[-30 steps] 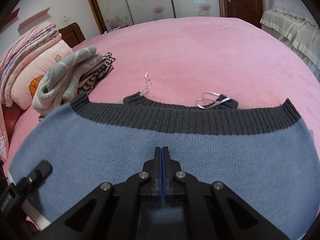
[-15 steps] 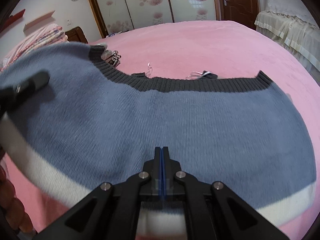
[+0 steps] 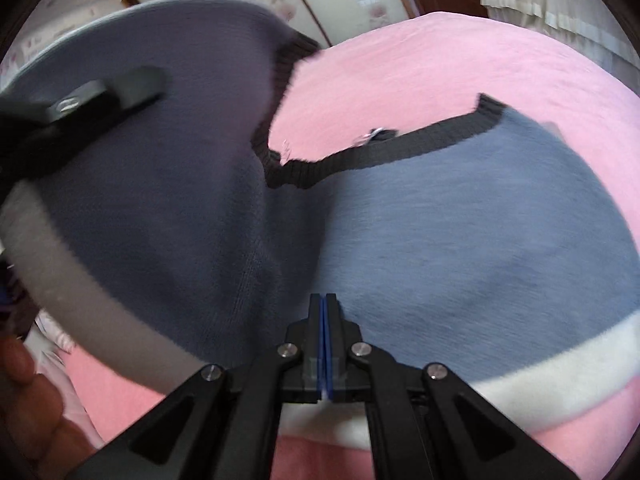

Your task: Fold small clothes

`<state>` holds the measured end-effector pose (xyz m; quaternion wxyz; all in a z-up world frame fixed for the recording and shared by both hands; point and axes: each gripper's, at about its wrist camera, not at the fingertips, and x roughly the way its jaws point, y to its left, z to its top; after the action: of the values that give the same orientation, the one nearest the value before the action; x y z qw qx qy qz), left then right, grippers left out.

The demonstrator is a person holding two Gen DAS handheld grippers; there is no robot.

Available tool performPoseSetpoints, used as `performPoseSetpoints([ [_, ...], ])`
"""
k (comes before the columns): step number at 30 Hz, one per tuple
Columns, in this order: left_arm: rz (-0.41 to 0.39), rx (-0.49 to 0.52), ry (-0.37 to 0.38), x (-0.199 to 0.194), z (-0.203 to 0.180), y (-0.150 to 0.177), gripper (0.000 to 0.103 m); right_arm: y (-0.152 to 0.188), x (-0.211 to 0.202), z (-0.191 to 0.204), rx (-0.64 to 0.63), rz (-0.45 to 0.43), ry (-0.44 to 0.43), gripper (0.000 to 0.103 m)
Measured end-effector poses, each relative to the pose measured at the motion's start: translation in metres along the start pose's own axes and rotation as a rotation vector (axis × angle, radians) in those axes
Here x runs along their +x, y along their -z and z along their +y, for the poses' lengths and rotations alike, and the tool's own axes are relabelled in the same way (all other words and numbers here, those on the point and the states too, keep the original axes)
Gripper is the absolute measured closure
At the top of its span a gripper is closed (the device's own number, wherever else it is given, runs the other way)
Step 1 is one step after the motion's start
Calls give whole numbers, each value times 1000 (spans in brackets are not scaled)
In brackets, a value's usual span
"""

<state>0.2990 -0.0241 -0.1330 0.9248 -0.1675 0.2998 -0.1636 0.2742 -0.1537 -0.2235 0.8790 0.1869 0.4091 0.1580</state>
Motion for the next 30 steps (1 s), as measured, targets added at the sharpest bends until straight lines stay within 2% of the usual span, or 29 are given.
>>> performPoseSetpoints([
  [8, 133, 73, 40, 56, -58, 34, 83, 3, -41, -69, 125, -57, 63, 103],
  [15, 231, 144, -1, 84, -82, 77, 83, 3, -63, -112, 189, -66, 106, 103],
  [23, 257, 153, -61, 95, -92, 88, 83, 1, -75, -128, 203, -61, 99, 103],
  [30, 185, 59, -55, 81, -97, 76, 83, -7, -79, -139, 224, -83, 96, 103],
])
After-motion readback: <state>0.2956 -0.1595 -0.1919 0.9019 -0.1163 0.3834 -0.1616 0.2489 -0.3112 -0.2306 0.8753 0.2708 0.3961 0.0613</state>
